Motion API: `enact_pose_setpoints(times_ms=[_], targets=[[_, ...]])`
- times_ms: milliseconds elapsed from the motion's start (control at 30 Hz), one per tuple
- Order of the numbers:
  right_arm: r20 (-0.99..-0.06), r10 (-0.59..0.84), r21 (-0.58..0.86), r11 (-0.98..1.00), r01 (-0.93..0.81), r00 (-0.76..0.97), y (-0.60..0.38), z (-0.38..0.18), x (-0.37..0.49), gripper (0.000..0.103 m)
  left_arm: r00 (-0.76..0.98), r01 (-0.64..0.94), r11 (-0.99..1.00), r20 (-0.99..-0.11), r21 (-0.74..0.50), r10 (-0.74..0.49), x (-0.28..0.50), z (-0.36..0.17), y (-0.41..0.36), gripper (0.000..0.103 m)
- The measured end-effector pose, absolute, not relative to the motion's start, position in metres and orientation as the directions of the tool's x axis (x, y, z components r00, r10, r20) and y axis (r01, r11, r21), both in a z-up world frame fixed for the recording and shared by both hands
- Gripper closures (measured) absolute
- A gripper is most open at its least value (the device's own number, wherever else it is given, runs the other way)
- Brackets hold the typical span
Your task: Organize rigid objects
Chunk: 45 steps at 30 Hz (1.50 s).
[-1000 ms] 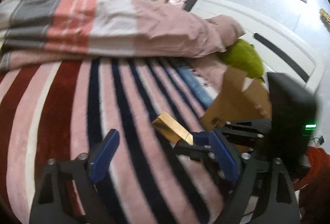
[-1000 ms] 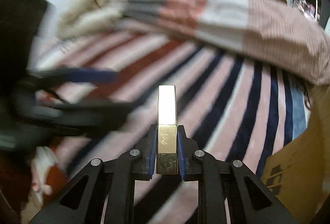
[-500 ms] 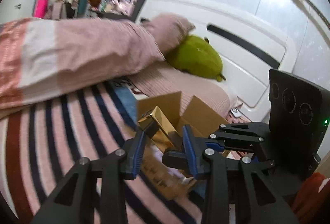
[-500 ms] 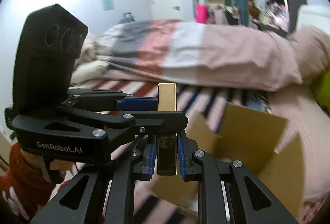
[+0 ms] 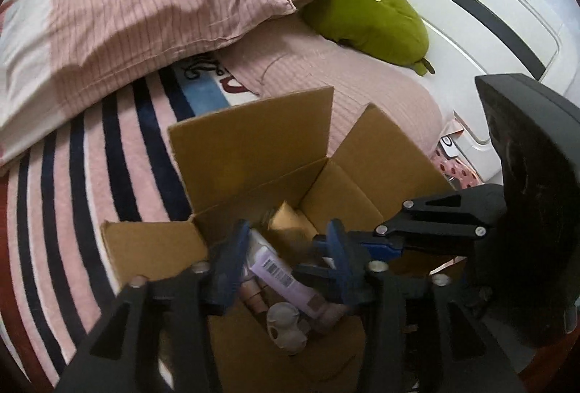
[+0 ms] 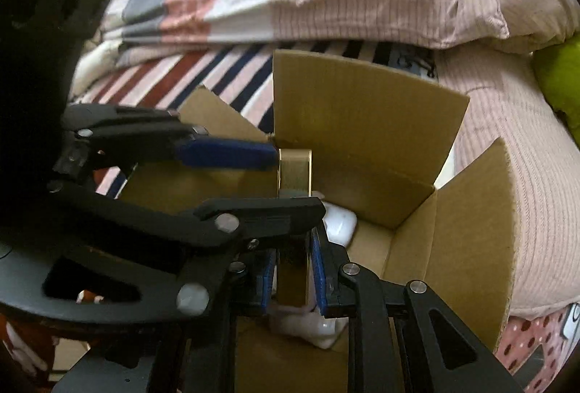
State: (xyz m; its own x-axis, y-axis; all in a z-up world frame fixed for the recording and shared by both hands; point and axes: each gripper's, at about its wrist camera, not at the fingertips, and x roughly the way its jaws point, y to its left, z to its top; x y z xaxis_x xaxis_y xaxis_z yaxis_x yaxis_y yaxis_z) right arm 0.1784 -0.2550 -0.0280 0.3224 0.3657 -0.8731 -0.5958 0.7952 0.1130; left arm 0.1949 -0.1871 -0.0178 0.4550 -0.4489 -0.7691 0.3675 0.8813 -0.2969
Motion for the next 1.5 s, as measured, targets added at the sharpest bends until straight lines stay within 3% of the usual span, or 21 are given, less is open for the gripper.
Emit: enact_pose_setpoints(times_ms=[100,200,267,333,467,533,600,733,833,1500], targets=[[-0.879,0.343,0.086,0.798,-0.597,0.332,-0.254,-0.028,0.178,0.089,0.524,0.348,0.897,-0.738,-0.272,-0.426,0.183,-0.005,-0.176,0.030],[-0.869,0.352,0.087,0.801,-0.593,0.347,-0.256,-0.025,0.176,0.088,0.584,0.339,0.909,-0.702,-0.244,-0.407,0.166,0.010,-0.162,0.026],[-0.848,0.365,0.071,0.796,-0.601,0.384,-0.258,-0.018,0.171,0.077,0.645,0.315,0.924,-0.665,-0.218,-0.377,0.149,0.022,-0.149,0.018],[-0.812,0.392,0.052,0.786,-0.616,0.431,-0.259,-0.008,0.161,0.051,0.705,0.282,0.942,-0.627,-0.179,-0.331,0.133,0.033,-0.137,0.013],[-0.708,0.481,0.040,0.758,-0.651,0.517,-0.263,0.015,0.138,0.034,0.818,0.168,0.981,-0.541,-0.100,-0.195,0.094,0.052,-0.113,0.002],[-0.634,0.527,0.039,0.752,-0.658,0.565,-0.269,0.028,0.125,0.012,0.850,0.119,0.989,-0.507,-0.083,-0.145,0.077,0.057,-0.102,0.001],[-0.550,0.571,0.034,0.745,-0.667,0.609,-0.276,0.039,0.112,0.002,0.862,0.084,0.992,-0.492,-0.096,-0.121,0.065,0.060,-0.090,0.001],[-0.457,0.605,0.005,0.734,-0.679,0.652,-0.267,0.048,0.096,0.000,0.868,0.032,0.991,-0.488,-0.128,-0.091,0.051,0.055,-0.072,0.001],[-0.442,0.602,0.009,0.745,-0.667,0.665,-0.263,0.044,0.088,0.000,0.863,-0.007,0.990,-0.502,-0.138,-0.064,0.045,0.045,-0.064,0.001],[-0.484,0.594,0.056,0.753,-0.655,0.642,-0.262,0.025,0.089,0.000,0.835,-0.079,0.990,-0.551,-0.120,-0.001,0.044,0.018,-0.052,0.001]])
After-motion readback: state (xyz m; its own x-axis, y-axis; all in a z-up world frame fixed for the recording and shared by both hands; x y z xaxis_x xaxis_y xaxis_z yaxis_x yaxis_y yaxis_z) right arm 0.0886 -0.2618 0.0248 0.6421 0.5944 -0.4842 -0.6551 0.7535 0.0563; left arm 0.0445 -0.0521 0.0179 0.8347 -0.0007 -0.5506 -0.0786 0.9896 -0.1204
